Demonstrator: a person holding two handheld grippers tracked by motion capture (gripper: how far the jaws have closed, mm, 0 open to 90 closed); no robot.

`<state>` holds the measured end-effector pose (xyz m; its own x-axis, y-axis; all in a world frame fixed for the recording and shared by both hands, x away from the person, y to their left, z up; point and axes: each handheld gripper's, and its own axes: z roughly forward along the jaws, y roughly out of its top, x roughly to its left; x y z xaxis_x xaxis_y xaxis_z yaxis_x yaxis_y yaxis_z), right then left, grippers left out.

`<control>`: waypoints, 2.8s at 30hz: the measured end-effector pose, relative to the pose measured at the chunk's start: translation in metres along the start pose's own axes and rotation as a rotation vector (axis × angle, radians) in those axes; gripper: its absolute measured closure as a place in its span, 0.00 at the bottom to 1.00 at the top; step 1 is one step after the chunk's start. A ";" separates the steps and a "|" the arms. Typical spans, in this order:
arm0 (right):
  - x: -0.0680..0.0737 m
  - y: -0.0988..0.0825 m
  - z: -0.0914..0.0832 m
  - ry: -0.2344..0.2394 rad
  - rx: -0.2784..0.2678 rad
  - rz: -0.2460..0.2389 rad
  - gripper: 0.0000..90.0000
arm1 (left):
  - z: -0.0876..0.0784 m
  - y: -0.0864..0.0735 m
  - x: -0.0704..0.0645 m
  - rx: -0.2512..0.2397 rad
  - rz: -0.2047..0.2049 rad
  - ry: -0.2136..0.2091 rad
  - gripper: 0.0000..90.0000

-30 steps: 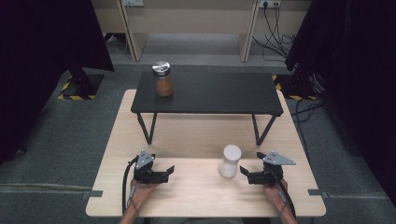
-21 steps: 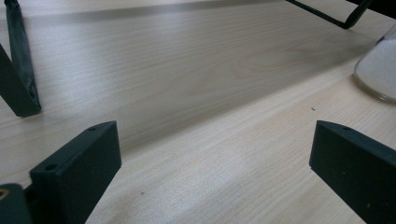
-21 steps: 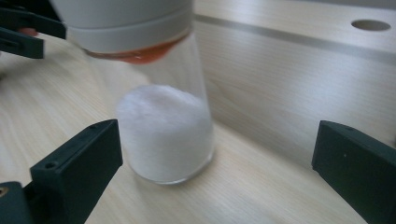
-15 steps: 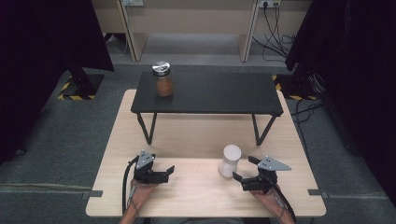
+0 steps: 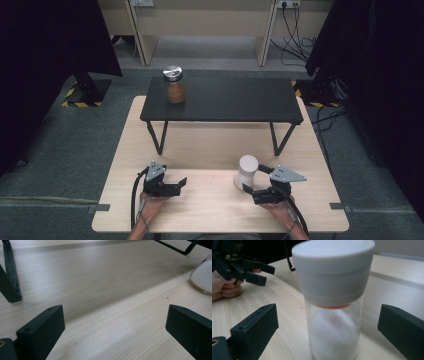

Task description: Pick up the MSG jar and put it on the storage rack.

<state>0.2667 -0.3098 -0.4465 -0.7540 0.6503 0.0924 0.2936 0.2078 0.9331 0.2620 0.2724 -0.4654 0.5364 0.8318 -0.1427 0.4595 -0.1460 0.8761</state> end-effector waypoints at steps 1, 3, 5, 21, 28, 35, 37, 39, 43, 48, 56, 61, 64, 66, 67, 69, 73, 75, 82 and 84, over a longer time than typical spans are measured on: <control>0.001 0.001 0.001 -0.003 -0.003 0.001 0.04 | 0.000 0.000 0.000 0.000 0.001 0.000 0.02; 0.000 0.003 0.006 -0.002 0.001 0.001 0.05 | 0.000 0.000 0.000 0.000 0.003 0.001 0.02; 0.002 0.004 0.011 -0.008 0.006 -0.001 0.07 | 0.000 0.000 0.000 0.000 0.003 0.001 0.02; 0.014 0.006 0.024 -0.067 -0.040 -0.020 0.37 | 0.000 0.000 -0.001 0.003 0.006 0.000 0.02; 0.022 0.011 0.024 -0.099 -0.031 -0.046 0.39 | 0.000 0.001 -0.001 0.004 0.007 0.000 0.02; 0.025 0.014 0.023 -0.117 -0.020 -0.044 0.39 | 0.000 0.001 -0.001 0.005 0.009 0.000 0.02; 0.025 0.014 0.022 -0.119 -0.022 -0.043 0.39 | 0.000 0.001 -0.001 0.005 0.011 0.001 0.02; 0.025 0.016 0.020 -0.117 -0.022 -0.042 0.39 | 0.000 0.001 -0.001 0.005 0.012 0.001 0.02; 0.025 0.022 0.016 -0.113 -0.027 -0.039 0.39 | 0.000 0.001 -0.001 0.005 0.011 0.002 0.02; 0.024 0.031 0.012 -0.109 -0.028 -0.043 0.39 | 0.000 0.001 -0.001 0.006 0.012 0.002 0.02; 0.020 0.049 0.007 -0.105 -0.029 -0.045 0.39 | 0.000 0.001 -0.001 0.006 0.010 0.002 0.02; 0.017 0.067 -0.001 -0.085 -0.036 -0.046 0.39 | 0.000 0.001 -0.001 0.006 0.010 0.002 0.02; 0.017 0.081 -0.006 -0.071 -0.039 -0.059 0.39 | 0.000 0.001 -0.001 0.007 0.011 0.003 0.02; 0.016 0.094 -0.009 -0.058 -0.033 -0.062 0.39 | 0.000 0.001 -0.001 0.007 0.011 0.003 0.02; 0.016 0.101 -0.009 -0.050 -0.029 -0.063 0.39 | 0.000 0.001 -0.001 0.007 0.011 0.003 0.02; 0.014 0.113 -0.010 -0.037 -0.025 -0.066 0.39 | 0.001 0.001 -0.001 0.008 0.011 0.003 0.02; 0.013 0.136 -0.010 -0.021 -0.026 -0.078 0.39 | 0.000 0.001 -0.001 0.007 0.011 0.002 0.02; 0.011 0.146 -0.009 -0.012 -0.028 -0.074 0.39 | 0.001 0.001 -0.001 0.007 0.011 0.002 0.02; 0.004 0.184 -0.009 -0.009 -0.019 -0.078 0.39 | 0.001 0.001 -0.001 0.008 0.008 0.003 0.02; 0.003 0.193 -0.011 -0.012 -0.021 -0.082 0.39 | 0.001 0.002 -0.001 0.010 0.008 0.004 0.02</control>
<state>0.3152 -0.2755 -0.2620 -0.7678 0.6406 0.0110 0.2183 0.2453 0.9446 0.2626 0.2706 -0.4640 0.5375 0.8326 -0.1337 0.4620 -0.1581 0.8727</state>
